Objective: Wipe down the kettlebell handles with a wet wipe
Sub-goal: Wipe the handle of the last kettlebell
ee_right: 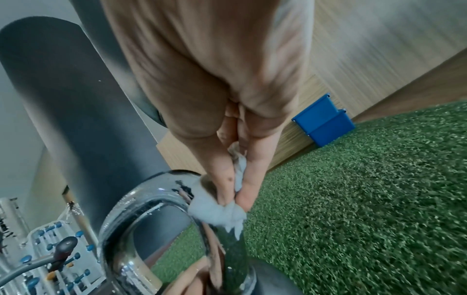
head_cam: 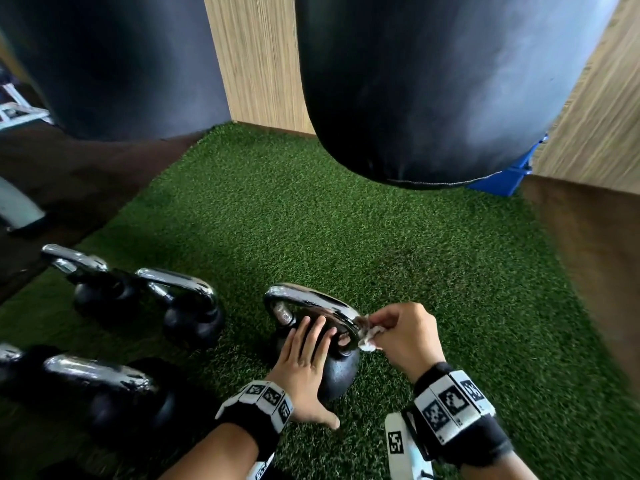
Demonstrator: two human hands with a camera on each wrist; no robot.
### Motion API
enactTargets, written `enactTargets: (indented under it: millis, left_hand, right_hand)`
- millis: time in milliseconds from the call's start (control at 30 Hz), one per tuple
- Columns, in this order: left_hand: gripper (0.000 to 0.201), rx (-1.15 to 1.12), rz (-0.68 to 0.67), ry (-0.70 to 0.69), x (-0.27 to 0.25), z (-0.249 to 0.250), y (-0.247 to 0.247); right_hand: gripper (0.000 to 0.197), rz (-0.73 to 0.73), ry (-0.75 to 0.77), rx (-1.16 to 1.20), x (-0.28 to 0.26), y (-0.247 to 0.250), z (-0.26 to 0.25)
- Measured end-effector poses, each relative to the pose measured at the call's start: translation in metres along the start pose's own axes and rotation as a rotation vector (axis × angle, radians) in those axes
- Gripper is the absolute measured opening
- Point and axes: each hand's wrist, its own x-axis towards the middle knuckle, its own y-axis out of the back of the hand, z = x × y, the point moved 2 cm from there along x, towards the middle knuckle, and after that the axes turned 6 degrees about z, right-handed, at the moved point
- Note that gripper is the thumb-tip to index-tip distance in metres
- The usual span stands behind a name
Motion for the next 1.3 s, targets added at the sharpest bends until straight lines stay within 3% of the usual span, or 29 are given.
enactTargets:
  millis: [133,400,533,633,700,833,900,1000,1067,1133,1300]
  left_hand:
    - [0.158,-0.049,0.067,-0.022,-0.002,0.001,0.001]
    - [0.158,-0.041,0.104,-0.004,-0.004,0.004,0.007]
    - [0.155,0.013,-0.007,0.008,-0.004,0.006,0.015]
    - [0.139,0.000,-0.143,-0.040,-0.006,0.003,0.038]
    - [0.116,-0.113,-0.201,-0.046,-0.012,-0.006,0.059]
    - [0.036,-0.476,-0.145,0.025,-0.033,-0.039,0.103]
    - [0.019,-0.771,-0.092,0.061,-0.043,-0.053,0.120]
    - [0.016,-1.189,0.155,0.112,-0.052,-0.064,0.145]
    - [0.027,-1.400,0.275,0.114,-0.055,-0.060,0.153]
    - [0.031,-1.531,0.285,0.102,-0.056,-0.052,0.153]
    - [0.039,-1.610,0.342,0.081,-0.056,-0.039,0.143]
  right_hand:
    - [0.033,-0.057,-0.094,-0.029,0.000,-0.006,0.004]
    - [0.034,-0.086,-0.113,-0.178,0.002,-0.015,0.009]
    - [0.027,-0.107,-0.110,-0.175,-0.004,-0.016,0.009]
    - [0.023,-0.177,-0.075,-0.235,0.001,-0.004,-0.001]
    - [0.018,-0.148,-0.021,-0.251,0.007,0.015,-0.016]
    - [0.018,-0.083,0.064,-0.029,0.005,0.051,-0.061]
    - [0.019,-0.136,0.092,0.143,-0.005,0.056,-0.083]
    - [0.016,-0.230,0.227,0.179,-0.022,0.047,-0.108]
    - [0.021,-0.214,0.307,0.158,-0.029,0.038,-0.116]
    - [0.028,-0.164,0.372,0.148,-0.031,0.027,-0.119]
    - [0.041,-0.060,0.441,0.135,-0.038,0.006,-0.116]
